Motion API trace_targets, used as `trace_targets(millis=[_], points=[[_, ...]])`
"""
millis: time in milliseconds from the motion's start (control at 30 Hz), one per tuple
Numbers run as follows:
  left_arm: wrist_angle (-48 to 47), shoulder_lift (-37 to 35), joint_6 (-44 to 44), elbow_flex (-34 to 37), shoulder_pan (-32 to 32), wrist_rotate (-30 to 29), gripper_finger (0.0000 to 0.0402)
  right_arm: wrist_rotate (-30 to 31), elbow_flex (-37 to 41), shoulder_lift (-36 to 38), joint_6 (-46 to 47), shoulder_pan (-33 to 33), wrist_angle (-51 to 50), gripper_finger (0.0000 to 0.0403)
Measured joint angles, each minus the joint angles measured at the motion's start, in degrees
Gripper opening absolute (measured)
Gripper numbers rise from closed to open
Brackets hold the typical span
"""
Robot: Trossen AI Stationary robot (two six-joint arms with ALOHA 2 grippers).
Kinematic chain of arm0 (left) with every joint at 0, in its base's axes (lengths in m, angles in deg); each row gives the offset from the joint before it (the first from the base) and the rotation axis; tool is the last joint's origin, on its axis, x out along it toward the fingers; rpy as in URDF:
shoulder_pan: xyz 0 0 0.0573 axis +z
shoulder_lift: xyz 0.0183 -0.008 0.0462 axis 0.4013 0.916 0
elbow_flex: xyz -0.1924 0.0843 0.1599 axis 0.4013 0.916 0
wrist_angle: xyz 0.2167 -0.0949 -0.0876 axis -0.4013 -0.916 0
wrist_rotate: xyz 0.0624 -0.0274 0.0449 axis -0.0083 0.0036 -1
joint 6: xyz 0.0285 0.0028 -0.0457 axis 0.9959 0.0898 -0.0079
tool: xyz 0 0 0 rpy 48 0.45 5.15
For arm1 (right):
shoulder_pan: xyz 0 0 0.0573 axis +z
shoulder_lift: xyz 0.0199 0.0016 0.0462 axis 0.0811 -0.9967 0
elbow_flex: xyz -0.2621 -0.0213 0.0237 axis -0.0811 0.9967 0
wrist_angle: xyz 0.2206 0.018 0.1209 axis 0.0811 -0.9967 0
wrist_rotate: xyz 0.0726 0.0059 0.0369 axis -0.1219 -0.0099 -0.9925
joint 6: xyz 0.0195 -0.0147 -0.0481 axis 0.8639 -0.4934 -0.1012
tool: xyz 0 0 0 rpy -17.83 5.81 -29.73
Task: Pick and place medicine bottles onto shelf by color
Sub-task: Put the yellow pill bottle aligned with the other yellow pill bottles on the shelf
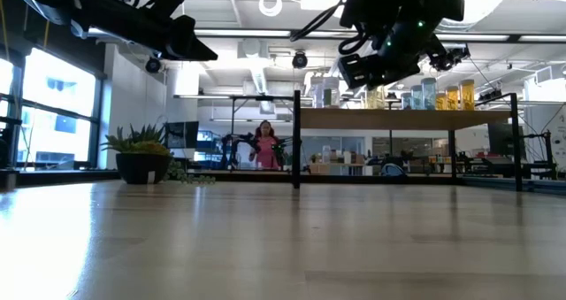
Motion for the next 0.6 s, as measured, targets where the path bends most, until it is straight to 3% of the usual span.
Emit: trace_targets(millis=[367, 600], points=[[0.0, 0.0, 0.0, 0.0, 0.0, 0.0, 0.0207, 0.9, 0.0, 0.0, 0.1, 0.0, 0.1, 0.0140], [0.0, 0.0, 0.0, 0.0, 0.0, 0.0, 0.0207, -1.7, 0.0, 0.0, 1.3, -0.7, 0.0, 0.0140]])
